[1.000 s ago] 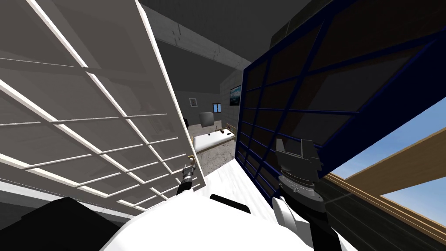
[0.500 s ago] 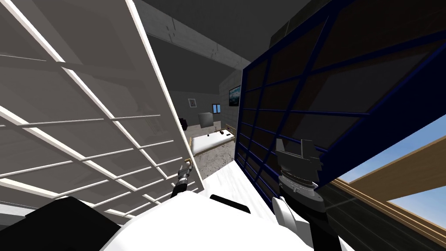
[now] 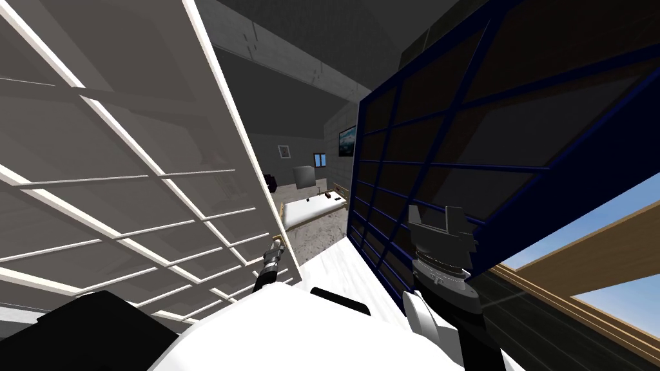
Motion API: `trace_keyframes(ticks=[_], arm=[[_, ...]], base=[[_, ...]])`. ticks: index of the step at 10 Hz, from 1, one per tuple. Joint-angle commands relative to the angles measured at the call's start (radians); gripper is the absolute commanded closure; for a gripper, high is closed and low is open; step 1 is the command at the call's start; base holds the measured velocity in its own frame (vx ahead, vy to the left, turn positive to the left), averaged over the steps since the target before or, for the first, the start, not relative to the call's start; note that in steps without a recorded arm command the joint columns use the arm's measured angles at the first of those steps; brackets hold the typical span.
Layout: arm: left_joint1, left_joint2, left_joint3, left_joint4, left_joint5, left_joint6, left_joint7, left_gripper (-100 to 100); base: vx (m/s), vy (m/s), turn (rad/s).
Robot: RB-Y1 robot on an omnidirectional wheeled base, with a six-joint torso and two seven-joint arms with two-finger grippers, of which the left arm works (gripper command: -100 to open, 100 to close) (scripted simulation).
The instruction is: Pull the door open
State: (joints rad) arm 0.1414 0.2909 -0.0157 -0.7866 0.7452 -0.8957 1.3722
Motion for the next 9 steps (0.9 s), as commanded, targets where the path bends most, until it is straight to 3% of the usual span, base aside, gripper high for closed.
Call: trace_keyframes(ticks=[1,2,3,9], arm=[[0.002,0.0,0.001,0.001,0.0,-0.001,0.0,100],[0.002,0.0,0.001,0.001,0.0,-0.001,0.0,100],[0.005,0.008,-0.024,-0.011,-0.013,0.002,0.015,100],[0.023,0.035,-0.106,-0.05,-0.057,0.008,0.067,100]], base=[[0.0,0.0,0.0],[0.0,0.0,0.0],[-0.16,-0.003,-0.079],[-0.242,0.001,-0.079]])
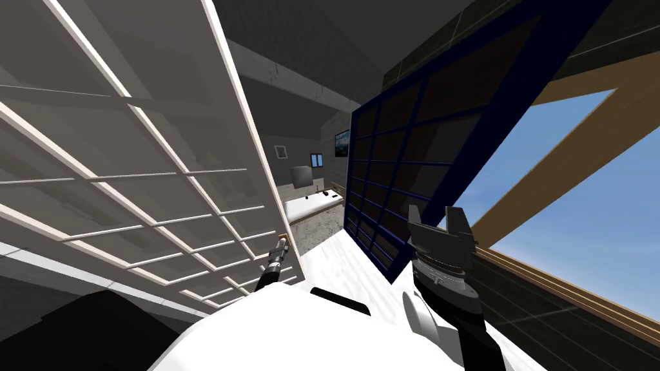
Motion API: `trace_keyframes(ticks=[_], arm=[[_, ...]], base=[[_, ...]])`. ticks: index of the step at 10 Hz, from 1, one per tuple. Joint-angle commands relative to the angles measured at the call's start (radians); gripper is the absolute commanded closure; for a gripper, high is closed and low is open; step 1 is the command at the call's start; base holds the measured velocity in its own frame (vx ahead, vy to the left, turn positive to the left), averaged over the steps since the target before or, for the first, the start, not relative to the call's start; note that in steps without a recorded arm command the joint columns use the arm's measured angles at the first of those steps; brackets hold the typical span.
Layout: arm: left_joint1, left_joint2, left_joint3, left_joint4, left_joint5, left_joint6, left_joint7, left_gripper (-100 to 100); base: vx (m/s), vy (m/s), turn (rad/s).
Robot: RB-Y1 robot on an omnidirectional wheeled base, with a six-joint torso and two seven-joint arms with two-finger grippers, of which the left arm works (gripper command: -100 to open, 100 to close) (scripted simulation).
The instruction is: Pull the door open
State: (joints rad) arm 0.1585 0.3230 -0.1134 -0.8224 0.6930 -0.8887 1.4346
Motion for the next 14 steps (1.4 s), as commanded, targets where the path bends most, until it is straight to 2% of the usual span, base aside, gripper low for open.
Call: trace_keyframes(ticks=[1,2,3,5,7,9,10,11,14], arm=[[0.009,0.006,-0.019,-0.019,-0.01,0.001,0.012,100],[0.001,0.005,-0.012,0.001,-0.007,-0.004,0.012,100],[0.012,0.015,-0.041,-0.01,-0.022,-0.009,0.03,100],[0.021,0.027,-0.064,-0.021,-0.035,-0.014,0.046,100],[0.035,0.046,-0.101,-0.039,-0.054,-0.021,0.071,100],[0.043,0.058,-0.123,-0.05,-0.066,-0.026,0.085,100],[0.039,0.054,-0.116,-0.041,-0.063,-0.027,0.082,100],[0.055,0.067,-0.14,-0.046,-0.076,-0.039,0.101,100],[0.079,0.099,-0.179,-0.056,-0.098,-0.069,0.139,100]], base=[[-0.248,-0.018,-0.085],[-0.111,-0.015,-0.022],[-0.191,0.007,-0.066],[-0.256,0.023,-0.089],[-0.25,0.007,-0.071],[-0.243,0.005,-0.05],[-0.098,-0.003,-0.014],[-0.174,0.024,-0.084],[-0.235,0.027,-0.108]])
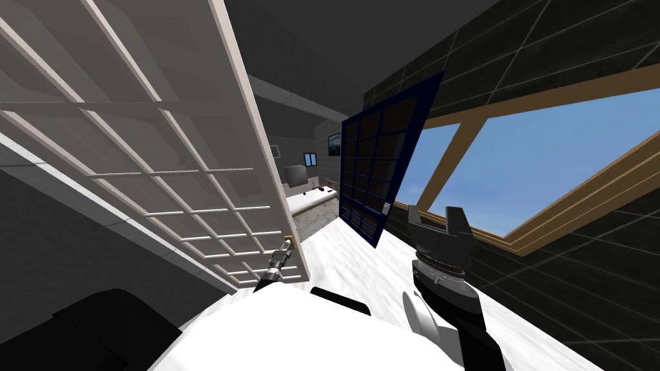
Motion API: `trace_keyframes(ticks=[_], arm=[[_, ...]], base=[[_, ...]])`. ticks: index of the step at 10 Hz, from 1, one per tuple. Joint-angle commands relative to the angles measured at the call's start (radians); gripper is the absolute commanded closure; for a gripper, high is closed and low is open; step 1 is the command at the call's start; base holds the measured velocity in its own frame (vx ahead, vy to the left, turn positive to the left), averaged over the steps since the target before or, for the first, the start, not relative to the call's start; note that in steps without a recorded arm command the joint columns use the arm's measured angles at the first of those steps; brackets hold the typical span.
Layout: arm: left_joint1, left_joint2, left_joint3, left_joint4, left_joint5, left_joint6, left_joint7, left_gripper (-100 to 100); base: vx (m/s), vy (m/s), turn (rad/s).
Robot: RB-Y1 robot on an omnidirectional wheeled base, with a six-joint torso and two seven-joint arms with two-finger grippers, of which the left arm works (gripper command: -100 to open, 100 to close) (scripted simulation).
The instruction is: Pull the door open
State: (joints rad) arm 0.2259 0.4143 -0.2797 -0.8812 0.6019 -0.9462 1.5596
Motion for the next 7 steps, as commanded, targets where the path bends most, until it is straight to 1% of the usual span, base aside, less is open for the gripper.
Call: trace_keyframes(ticks=[1,3,4,5,6,7], arm=[[0.018,0.017,-0.024,0.0,-0.013,-0.02,0.025,100],[0.031,0.034,-0.045,-0.006,-0.025,-0.036,0.046,100],[0.021,0.026,-0.04,0.005,-0.023,-0.033,0.04,100],[0.031,0.038,-0.058,0.012,-0.031,-0.051,0.059,100],[0.033,0.042,-0.061,0.013,-0.033,-0.056,0.063,100],[0.036,0.049,-0.068,0.016,-0.037,-0.066,0.073,100]], base=[[-0.242,-0.008,-0.088],[-0.22,0.036,-0.071],[-0.109,0.005,-0.022],[-0.14,0.0,-0.142],[-0.185,0.019,-0.117],[-0.18,0.041,-0.092]])
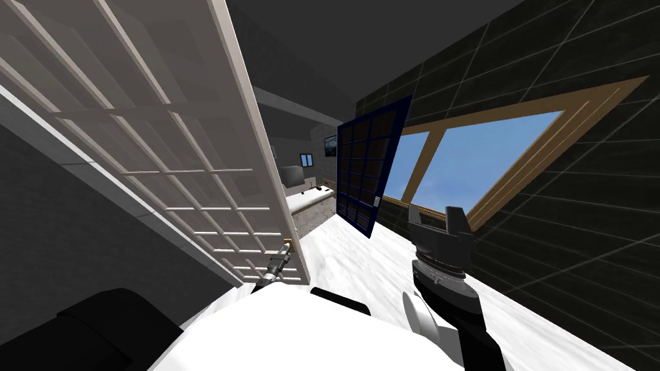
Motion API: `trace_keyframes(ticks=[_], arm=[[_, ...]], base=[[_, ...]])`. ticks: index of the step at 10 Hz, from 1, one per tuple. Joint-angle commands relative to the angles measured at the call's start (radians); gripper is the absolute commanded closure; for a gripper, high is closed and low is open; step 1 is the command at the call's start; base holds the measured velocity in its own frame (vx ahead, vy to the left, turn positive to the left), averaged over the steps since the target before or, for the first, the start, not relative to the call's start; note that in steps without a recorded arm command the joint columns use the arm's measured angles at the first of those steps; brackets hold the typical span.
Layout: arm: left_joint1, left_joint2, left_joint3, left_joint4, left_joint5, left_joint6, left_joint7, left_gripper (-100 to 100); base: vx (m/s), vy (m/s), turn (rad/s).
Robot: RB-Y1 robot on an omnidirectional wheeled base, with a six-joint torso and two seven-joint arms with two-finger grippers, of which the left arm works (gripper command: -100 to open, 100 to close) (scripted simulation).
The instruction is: Pull the door open
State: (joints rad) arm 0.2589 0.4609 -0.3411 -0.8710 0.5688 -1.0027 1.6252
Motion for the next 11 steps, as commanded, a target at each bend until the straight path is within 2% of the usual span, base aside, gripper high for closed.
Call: trace_keyframes(ticks=[1,6,7,11], arm=[[0.007,0.011,-0.015,0.009,-0.008,-0.021,0.017,100],[0.026,0.05,-0.051,0.024,-0.026,-0.074,0.065,100],[0.017,0.043,-0.049,0.027,-0.026,-0.066,0.059,100],[0.03,0.065,-0.077,0.057,-0.041,-0.118,0.094,100]], base=[[-0.167,0.021,-0.126],[-0.225,0.037,-0.116],[-0.101,0.002,-0.021],[-0.189,0.049,-0.134]])
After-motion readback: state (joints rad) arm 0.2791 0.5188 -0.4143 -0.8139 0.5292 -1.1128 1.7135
